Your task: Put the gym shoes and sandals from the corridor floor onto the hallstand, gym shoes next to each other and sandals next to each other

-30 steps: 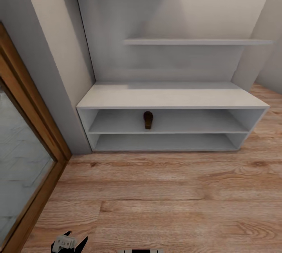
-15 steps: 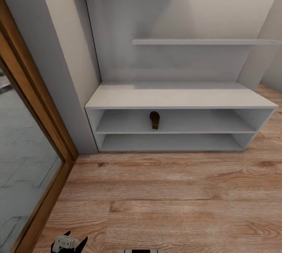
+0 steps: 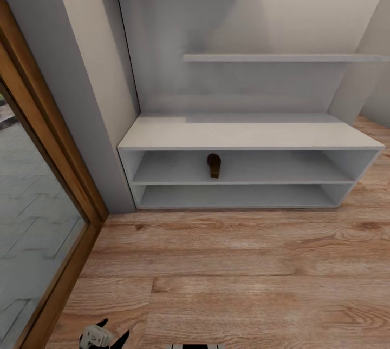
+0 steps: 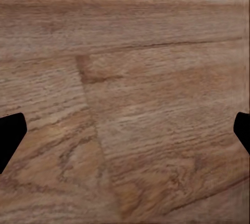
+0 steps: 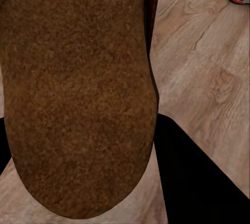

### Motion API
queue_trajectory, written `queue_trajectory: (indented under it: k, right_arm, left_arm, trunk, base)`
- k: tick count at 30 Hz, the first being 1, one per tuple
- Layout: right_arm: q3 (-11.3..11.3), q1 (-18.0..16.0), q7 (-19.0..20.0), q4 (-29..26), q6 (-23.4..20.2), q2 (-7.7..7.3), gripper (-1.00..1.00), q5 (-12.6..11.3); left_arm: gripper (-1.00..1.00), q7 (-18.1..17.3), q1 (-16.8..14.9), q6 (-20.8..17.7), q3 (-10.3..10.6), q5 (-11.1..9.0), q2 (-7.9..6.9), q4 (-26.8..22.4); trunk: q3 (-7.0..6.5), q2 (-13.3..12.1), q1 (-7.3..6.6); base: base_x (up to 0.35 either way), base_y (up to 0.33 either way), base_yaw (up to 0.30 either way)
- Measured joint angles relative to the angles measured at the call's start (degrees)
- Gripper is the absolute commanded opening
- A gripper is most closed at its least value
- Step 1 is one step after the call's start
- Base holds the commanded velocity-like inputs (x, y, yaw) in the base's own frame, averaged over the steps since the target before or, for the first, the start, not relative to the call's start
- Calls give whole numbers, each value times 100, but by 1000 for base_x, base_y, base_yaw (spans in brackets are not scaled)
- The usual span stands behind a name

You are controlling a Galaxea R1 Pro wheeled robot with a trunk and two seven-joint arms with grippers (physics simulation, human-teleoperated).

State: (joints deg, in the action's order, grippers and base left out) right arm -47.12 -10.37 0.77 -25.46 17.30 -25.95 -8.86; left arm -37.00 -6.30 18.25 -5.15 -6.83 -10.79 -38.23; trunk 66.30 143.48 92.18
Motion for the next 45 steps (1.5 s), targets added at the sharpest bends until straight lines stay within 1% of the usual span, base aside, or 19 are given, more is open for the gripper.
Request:
queue_trajectory:
  k: [4,7,10,11,14,15,17,19,21,22,25,27,28,29,31,33,34,35,45]
  right_arm:
    - [575,-3,-4,-10,6,283,-100,264]
    - [1260,-5,-5,-27,8,626,-100,385]
    - [1731,-5,-5,-48,7,888,-100,422]
    - [2043,-5,-8,-62,2,1046,-100,435]
    - [2554,-8,-16,-76,-7,1338,-100,454]
    - [2878,-13,-24,-87,-12,1517,-100,452]
    - [3262,-22,-30,-93,-17,1777,-100,477]
    - [3830,-54,-49,-103,-30,2110,-100,526]
    - [4155,-91,-104,-112,-39,2253,-100,565]
    - [4458,-155,-212,-124,-69,2371,-100,637]
    - [4856,-396,-557,-165,-361,2596,-100,779]
    - [5029,-722,-948,-192,-1041,2831,-100,874]
    - [5110,-1003,-1179,-187,-1770,3000,-100,896]
    - [5125,-1162,-1244,-212,-2085,3068,-100,923]
    - [5138,-1390,-1301,-273,-2458,3152,-100,926]
    - [5165,-1786,-1345,-444,-2848,3370,-100,921]
    - [5159,-2095,-1369,-418,-3167,3579,-100,885]
    - [5172,-2491,-1379,-489,-3655,3595,-100,920]
    - [5164,-3266,-1392,-500,-4253,3595,-100,899]
  left_arm:
    - [100,-600,-12,-37,-32,-41,0,-3]
    - [100,-1063,-60,-85,-49,-72,-6,-19]
    - [100,-1243,-78,-104,-54,-79,8,-4]
    - [100,-1316,-88,-111,-52,-80,13,11]
    - [100,-1389,-95,-113,-39,-77,17,28]
    - [100,-1433,-95,-106,-22,-71,17,33]
    - [100,-1523,-96,-104,-10,-68,15,35]
    - [100,-1801,-97,-114,-15,-78,0,40]
    - [100,-2064,-98,-128,-33,-89,-18,39]
    - [100,-2358,-101,-137,-51,-106,-34,36]
    - [100,-2876,-104,-177,-112,-193,-56,23]
    - [100,-3137,-102,-217,-247,-308,-66,36]
    - [100,-3251,-89,-217,-368,-349,-66,44]
    - [100,-3283,-73,-211,-407,-358,-70,46]
    - [100,-3301,-65,-203,-440,-365,-73,51]
    - [100,-3307,-52,-179,-462,-363,-78,57]
    - [100,-3311,-45,-161,-472,-363,-80,52]
    - [100,-3310,-38,-149,-479,-362,-81,50]
    - [100,-3305,-34,-144,-483,-362,-122,48]
  trunk:
    - [0,0,0]
    - [0,0,0]
    - [0,0,0]
    - [0,0,0]
    - [0,0,0]
    - [0,0,0]
    - [0,0,0]
    - [0,0,0]
    - [0,0,0]
    - [0,0,0]
    - [-1,0,0]
    - [-1,0,0]
    - [-1,0,0]
    - [-1,0,0]
    - [-1,0,0]
    - [-1,0,-1]
    - [-1,-1,1]
    - [-1,0,-1]
    - [-1,0,-1]
  base:
    - [0,0,0]
    - [0,0,0]
    - [0,0,0]
    - [0,0,0]
    - [0,0,0]
    - [0,0,0]
    - [0,0,0]
    - [0,0,0]
    - [0,0,0]
    - [0,0,0]
    - [0,0,0]
    - [0,0,0]
    - [0,0,0]
    - [0,0,0]
    - [0,0,0]
    - [0,0,0]
    - [0,0,0]
    - [0,0,0]
    - [0,0,0]
